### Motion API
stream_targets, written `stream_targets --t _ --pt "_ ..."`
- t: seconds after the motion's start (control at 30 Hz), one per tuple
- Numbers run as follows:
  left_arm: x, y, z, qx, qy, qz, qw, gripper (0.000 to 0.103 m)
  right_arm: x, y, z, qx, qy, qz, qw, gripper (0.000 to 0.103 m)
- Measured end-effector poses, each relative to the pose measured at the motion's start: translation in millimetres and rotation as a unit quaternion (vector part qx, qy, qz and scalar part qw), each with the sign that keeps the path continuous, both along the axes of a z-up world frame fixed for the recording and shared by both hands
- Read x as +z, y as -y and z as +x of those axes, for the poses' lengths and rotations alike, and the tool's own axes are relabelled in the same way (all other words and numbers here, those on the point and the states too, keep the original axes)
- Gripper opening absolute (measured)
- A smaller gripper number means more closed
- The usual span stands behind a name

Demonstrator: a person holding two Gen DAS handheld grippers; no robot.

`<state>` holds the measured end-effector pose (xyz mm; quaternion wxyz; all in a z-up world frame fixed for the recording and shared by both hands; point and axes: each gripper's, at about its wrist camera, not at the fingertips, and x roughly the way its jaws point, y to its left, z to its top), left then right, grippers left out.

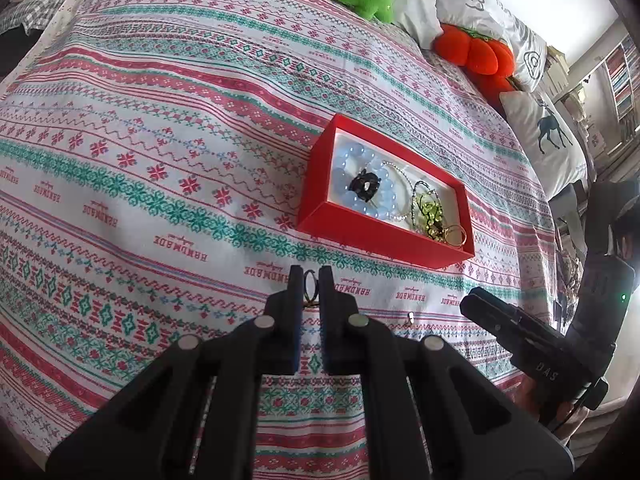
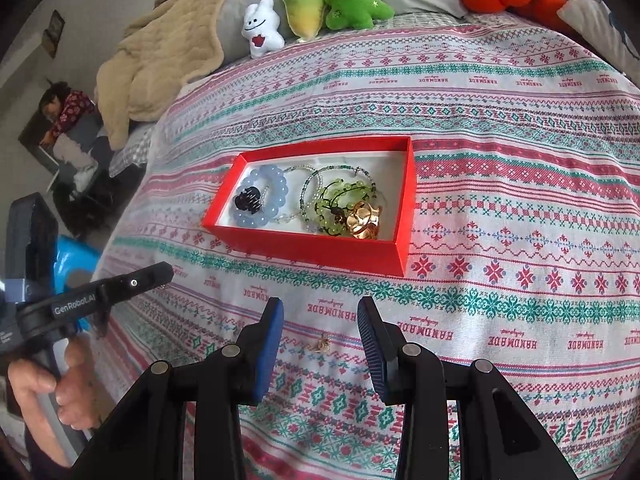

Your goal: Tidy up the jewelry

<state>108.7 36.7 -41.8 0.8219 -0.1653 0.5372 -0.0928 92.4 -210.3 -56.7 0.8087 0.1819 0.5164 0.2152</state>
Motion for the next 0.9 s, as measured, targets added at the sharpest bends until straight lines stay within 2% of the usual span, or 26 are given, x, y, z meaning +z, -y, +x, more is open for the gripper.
stream_targets --t 0.23,0.4,0.53,0.77,0.8,0.83,0.9 --pt "2 -18 -4 0.017 0.000 0.003 0.9999 0.008 -2 -21 -6 0.035 -0.004 0.007 0.999 0.038" --pt "1 -22 -6 0.017 -0.002 0.002 0.9998 0.008 -11 -50 -11 0.081 -0.015 0.006 0.997 0.037" --pt "1 -22 -7 0.016 -0.002 0.002 0.9999 0.008 -20 -78 -19 0.129 -0.023 -0.014 0.991 0.037" --pt "3 -22 -8 0.014 -0.003 0.000 0.9999 0.008 -39 -103 -17 0.140 -0.030 -0.053 0.988 0.037" --pt "4 -22 -8 0.014 -0.003 0.000 0.9999 0.008 -40 -106 -17 0.142 -0.027 -0.055 0.988 0.031" --pt "4 -22 -8 0.014 -0.003 -0.001 0.9999 0.008 -41 -108 -18 0.146 -0.023 -0.060 0.987 0.018" --pt "5 -22 -7 0.014 -0.002 -0.002 0.9999 0.008 -41 -114 -19 0.148 -0.020 -0.076 0.986 0.010"
